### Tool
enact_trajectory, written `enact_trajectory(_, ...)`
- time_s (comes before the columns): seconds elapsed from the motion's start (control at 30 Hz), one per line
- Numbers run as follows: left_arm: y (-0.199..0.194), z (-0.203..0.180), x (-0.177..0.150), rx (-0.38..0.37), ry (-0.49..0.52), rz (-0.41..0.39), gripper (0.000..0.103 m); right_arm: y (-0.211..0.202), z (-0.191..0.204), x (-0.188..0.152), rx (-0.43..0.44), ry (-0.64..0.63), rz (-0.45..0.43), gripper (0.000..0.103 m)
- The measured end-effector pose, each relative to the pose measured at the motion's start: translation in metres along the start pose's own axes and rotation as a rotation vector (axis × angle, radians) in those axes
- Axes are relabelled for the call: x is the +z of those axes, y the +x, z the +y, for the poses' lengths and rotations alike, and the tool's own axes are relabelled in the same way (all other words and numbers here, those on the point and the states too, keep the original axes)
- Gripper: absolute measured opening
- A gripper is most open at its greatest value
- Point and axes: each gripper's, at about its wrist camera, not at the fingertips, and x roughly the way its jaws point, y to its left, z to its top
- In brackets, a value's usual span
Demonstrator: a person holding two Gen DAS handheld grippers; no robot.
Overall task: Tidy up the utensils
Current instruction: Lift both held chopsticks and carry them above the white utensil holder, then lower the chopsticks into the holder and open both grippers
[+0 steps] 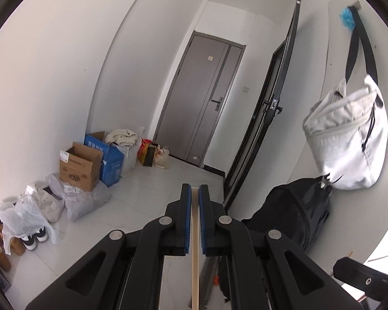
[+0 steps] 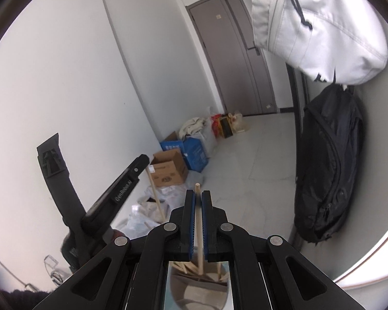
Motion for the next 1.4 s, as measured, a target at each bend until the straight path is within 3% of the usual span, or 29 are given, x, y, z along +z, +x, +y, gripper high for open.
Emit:
enact_trajectory(0.17,-0.003,-0.010,-0.011,0.017,0.072,-0.076,0.002,0.016,-0.005,-0.006,-0.011,0.000,0.030,0.004)
enact_trajectory(0.33,-0.004,-0.015,-0.020,0.001,0.144,-0.015,0.002,0.023,-0.004,-0.017,-0.016,-0.020,0.048,0.004)
enact_trajectory(0.57,-0.011,-0.005,-0.013,-0.049,0.121,0.034,0.002,0.026,-0.001,-0.031,-0.016,-0.021,0.070,0.004)
enact_trajectory(0.87,-0.019,-0.010,-0.014,-0.164,0.160,0.133,0.002,0.026,0.013,-0.044,-0.023,-0.056,0.101,0.004)
enact_trajectory(1.1,-0.021,-0.010,-0.010,-0.300,0.142,0.346,0.002,0.031,0.023,-0.059,-0.039,-0.130,0.141,0.004)
enact_trajectory(1.2,-0.023,-0.014,-0.015,-0.309,0.197,0.382,0.002,0.033,0.024,-0.064,-0.033,-0.131,0.143,0.004)
enact_trajectory(1.4,-0.026,-0.011,-0.021,-0.328,0.193,0.472,0.002,0.043,0.021,-0.071,-0.021,-0.098,0.164,0.004)
